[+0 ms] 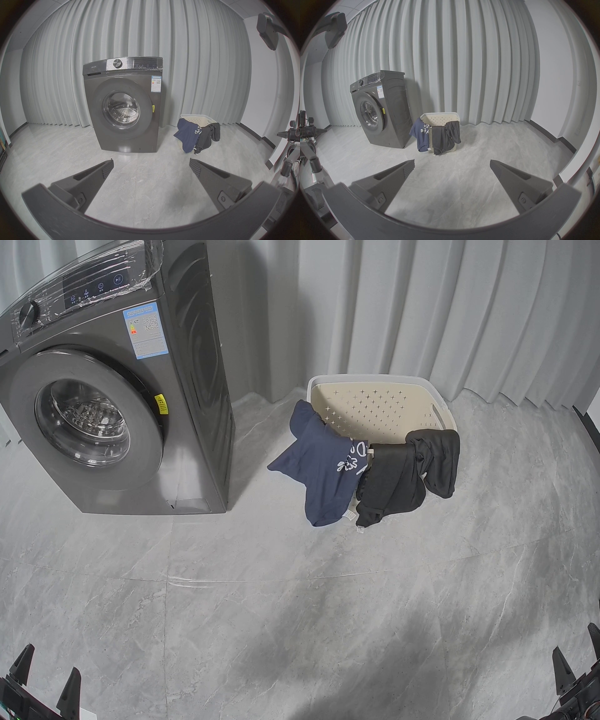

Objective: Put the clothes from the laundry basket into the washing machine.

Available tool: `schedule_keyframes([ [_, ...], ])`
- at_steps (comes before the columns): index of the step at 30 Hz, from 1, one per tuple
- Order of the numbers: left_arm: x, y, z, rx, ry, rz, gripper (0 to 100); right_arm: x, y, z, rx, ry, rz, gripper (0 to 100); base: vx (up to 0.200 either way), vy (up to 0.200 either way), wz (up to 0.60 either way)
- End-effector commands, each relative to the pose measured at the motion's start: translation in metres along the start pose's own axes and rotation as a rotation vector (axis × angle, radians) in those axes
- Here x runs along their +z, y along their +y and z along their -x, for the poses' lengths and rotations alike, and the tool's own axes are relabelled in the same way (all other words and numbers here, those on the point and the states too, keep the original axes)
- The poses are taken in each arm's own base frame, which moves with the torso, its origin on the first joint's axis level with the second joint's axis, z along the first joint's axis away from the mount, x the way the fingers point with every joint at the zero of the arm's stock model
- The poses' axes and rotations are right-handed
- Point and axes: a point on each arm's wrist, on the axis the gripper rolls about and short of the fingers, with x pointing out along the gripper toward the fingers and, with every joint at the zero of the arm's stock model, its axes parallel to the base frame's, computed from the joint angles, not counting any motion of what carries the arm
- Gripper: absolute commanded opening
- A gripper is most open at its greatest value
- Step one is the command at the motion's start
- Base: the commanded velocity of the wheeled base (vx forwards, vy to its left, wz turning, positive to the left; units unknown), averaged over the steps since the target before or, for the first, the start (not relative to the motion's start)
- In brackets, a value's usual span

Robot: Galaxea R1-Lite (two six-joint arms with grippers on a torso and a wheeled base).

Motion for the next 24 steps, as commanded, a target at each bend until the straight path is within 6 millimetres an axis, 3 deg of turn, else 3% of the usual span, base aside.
schedule_keyframes([
  [1,-0.0039,0.0001,-0.0001,0.000,0.002,0.001,100,-0.0050,0.0000,-0.0006,0.001,0.008,0.000,100,0.200,0.000,0.00],
  [16,-0.0039,0.0001,-0.0001,0.000,0.002,0.001,100,-0.0050,0.0000,-0.0006,0.001,0.008,0.000,100,0.200,0.000,0.00],
  [22,-0.0039,0.0001,-0.0001,0.001,0.002,0.002,100,-0.0050,0.0000,-0.0006,0.001,0.008,0.000,100,0.000,0.000,0.00],
  [24,-0.0039,0.0001,-0.0001,0.003,0.002,0.002,100,-0.0050,0.0000,-0.0006,0.001,0.008,0.000,100,0.000,-0.200,0.00],
])
